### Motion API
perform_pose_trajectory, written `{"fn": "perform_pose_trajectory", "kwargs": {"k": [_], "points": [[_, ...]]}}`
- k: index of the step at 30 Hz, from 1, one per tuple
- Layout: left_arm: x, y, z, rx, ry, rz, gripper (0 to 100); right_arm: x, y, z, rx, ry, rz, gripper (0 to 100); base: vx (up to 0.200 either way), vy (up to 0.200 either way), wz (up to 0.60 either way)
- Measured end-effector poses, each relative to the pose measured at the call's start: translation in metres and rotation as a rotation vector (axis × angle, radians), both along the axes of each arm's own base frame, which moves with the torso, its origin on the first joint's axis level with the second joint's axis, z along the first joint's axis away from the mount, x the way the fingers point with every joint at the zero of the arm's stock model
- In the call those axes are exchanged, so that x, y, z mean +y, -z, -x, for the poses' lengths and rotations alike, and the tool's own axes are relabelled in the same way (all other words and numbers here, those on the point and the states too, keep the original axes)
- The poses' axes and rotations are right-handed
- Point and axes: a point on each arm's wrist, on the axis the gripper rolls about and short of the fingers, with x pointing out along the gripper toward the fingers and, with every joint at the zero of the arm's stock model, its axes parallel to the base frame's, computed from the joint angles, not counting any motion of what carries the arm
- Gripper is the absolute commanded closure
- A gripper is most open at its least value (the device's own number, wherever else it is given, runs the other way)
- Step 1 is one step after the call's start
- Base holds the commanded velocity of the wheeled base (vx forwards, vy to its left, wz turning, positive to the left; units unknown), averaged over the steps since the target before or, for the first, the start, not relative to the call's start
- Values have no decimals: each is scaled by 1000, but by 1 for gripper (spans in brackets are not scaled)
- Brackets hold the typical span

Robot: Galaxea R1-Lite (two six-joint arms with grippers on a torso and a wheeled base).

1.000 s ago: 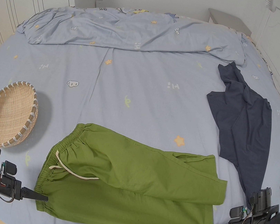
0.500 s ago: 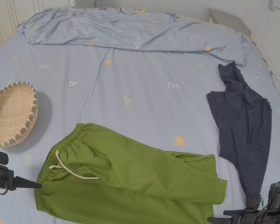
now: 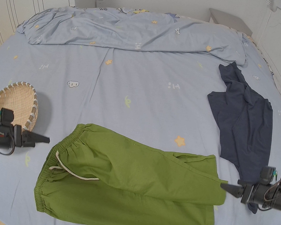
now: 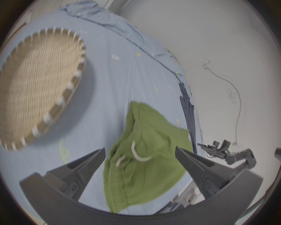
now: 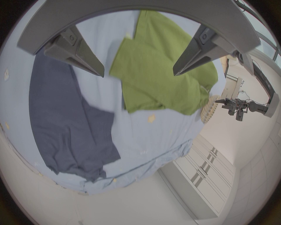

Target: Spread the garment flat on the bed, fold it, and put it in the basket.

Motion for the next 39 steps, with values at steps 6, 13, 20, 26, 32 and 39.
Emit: {"fn": "perform_pose_trajectory", "kwargs": {"k": [6,13,20,26,32,39], "points": [[-15,-34,-42,-98,-37,-15,0,-3,-30,-28,-61,-2,-46,0,0,0,0],[-31,-28,-95,-92,3,7,0,-8,-37,-38,-39,-14,-101,0,0,0,0],[-41,0,-130,-44,22,12,0,-7,-33,-38,-15,-21,-113,0,0,0,0],[-49,24,-142,12,43,11,0,-7,-31,-37,-10,-22,-113,0,0,0,0],[-58,35,-145,44,67,8,0,-7,-31,-37,-10,-22,-112,0,0,0,0],[-61,42,-146,63,74,7,100,-7,-31,-37,-9,-21,-112,0,0,0,0]]}}
